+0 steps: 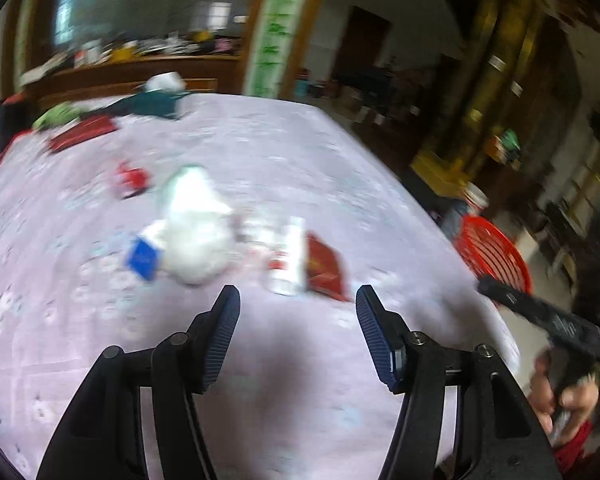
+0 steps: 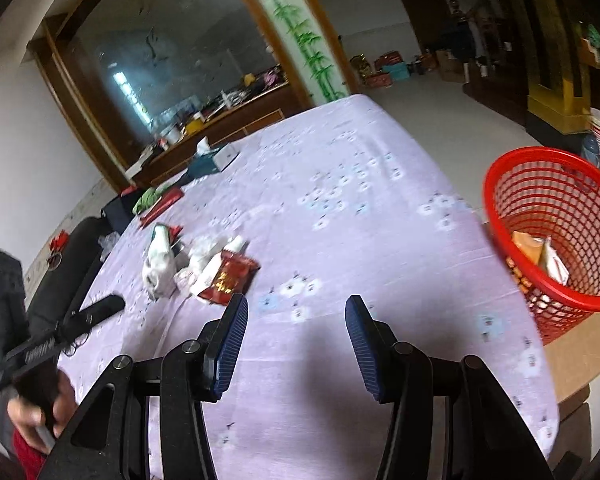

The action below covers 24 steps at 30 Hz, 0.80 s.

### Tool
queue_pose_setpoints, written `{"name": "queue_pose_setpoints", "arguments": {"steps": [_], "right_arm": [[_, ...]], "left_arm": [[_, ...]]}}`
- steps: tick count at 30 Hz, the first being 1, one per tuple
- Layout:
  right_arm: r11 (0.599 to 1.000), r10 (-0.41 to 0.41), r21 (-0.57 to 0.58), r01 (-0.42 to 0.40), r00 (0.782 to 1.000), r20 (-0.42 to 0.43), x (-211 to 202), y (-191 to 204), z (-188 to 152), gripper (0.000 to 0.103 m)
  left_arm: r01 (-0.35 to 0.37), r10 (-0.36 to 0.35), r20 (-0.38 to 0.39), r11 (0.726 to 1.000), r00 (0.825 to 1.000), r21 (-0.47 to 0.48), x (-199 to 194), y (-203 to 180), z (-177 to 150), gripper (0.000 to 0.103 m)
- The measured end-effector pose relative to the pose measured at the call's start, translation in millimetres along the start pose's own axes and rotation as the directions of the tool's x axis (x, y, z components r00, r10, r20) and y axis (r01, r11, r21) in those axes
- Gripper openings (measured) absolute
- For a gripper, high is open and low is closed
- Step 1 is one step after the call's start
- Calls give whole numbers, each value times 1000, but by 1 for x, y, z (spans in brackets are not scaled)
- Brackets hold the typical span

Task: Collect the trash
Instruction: 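Move both open tools back over the table, then grasp the white cloth glove with the left tool while the right tool grasps the red snack packet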

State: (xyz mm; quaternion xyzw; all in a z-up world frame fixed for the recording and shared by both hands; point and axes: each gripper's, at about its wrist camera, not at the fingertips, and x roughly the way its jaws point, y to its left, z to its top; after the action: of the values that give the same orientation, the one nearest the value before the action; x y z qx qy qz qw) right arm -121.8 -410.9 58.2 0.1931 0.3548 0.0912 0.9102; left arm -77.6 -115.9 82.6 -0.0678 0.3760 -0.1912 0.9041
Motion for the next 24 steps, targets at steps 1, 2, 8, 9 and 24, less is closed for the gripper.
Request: {"name": "queue_pose_setpoints", "arguments": {"steps": [1,2,8,9,24], "right_arm": [[1000,0,-5,0,1000,-6,2,3,1,55],[1000,1,-9,-1,1000,-12,4,6,0,55],[1000,5,-25,-5,999,-36,14,16,-3,55],[1000,0,-31,-1,999,-38,15,18,-3,55],[999,38,-28,-41,992,-117,65,45,12,55]], "left_arm": [[-14,14,2,1000,1000,-18,0,10,3,59],[-26,26,-3,999,1000,-43,5,20,7,59],[-73,69,-50,994,996,-83,44,52,27,59],[-72,67,-55,993,996,-89,49,52,29,59],[-43,39,-49,996,998,-83,72,64,32,19]]}}
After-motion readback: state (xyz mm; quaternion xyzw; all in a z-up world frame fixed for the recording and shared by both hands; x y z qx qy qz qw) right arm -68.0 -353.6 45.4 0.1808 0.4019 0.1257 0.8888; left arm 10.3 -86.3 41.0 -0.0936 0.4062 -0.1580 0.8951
